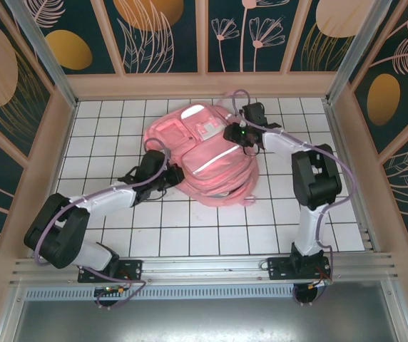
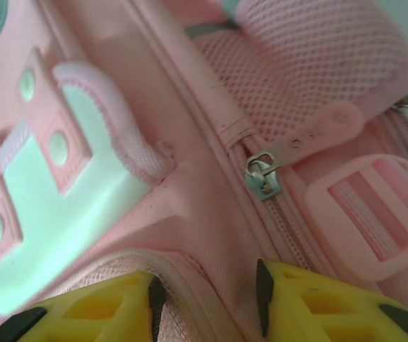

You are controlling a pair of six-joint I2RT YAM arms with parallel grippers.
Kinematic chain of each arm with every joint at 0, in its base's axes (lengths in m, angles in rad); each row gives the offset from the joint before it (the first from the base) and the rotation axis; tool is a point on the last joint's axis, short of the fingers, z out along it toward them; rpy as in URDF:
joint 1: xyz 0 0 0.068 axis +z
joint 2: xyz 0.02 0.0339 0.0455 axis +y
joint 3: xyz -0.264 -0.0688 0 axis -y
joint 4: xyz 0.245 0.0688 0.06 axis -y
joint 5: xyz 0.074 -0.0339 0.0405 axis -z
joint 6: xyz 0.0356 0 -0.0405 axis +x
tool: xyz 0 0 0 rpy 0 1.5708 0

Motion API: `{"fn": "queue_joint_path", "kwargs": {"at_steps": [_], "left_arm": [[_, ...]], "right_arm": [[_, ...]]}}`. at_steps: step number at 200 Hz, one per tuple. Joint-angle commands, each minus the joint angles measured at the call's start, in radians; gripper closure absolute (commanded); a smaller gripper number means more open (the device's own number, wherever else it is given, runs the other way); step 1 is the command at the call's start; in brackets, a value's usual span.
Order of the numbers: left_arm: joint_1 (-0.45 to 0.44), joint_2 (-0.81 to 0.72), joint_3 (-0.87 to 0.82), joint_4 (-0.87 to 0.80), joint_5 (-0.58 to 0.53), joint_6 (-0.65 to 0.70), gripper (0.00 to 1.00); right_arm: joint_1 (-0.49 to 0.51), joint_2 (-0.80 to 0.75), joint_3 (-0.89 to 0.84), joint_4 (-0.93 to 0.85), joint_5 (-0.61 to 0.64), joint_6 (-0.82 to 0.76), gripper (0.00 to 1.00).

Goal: Pack the student bag
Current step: Rotate the student bag at the center of the table.

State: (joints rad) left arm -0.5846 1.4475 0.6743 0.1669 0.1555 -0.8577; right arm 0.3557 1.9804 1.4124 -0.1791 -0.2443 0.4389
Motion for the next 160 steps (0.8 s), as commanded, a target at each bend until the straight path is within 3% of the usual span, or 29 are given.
{"fn": "queue_joint_path", "kwargs": {"at_steps": [1, 30, 54, 73, 87, 115, 151, 160], "left_arm": [[-0.117, 0.02, 0.011, 0.129, -0.022, -0.157, 1.0], [-0.205, 0.152, 0.117, 0.208, -0.066, -0.232, 1.0], [-0.211, 0.195, 0.213, 0.12, -0.109, -0.255, 0.65], [-0.212, 0.128, 0.244, 0.013, -0.162, -0.226, 0.53], [-0.21, 0.061, 0.268, -0.101, -0.22, -0.197, 0.38], [-0.175, -0.06, 0.27, -0.282, -0.299, -0.157, 0.37], [-0.062, -0.196, 0.155, -0.316, -0.296, -0.143, 0.36], [-0.049, -0.221, 0.132, -0.321, -0.324, -0.137, 0.24]], "right_arm": [[-0.017, 0.101, 0.104, -0.019, 0.01, -0.005, 0.59], [-0.037, 0.133, 0.201, -0.053, 0.0, -0.022, 0.57], [-0.057, 0.1, 0.222, -0.071, 0.002, -0.028, 0.54], [-0.061, 0.04, 0.181, -0.053, 0.002, -0.028, 0.53], [-0.059, -0.014, 0.131, -0.022, -0.01, -0.014, 0.53], [-0.038, -0.129, 0.003, 0.051, -0.011, 0.011, 0.53], [0.057, -0.283, -0.139, 0.072, 0.121, -0.006, 0.47], [0.088, -0.319, -0.174, 0.075, 0.162, -0.005, 0.43]]}}
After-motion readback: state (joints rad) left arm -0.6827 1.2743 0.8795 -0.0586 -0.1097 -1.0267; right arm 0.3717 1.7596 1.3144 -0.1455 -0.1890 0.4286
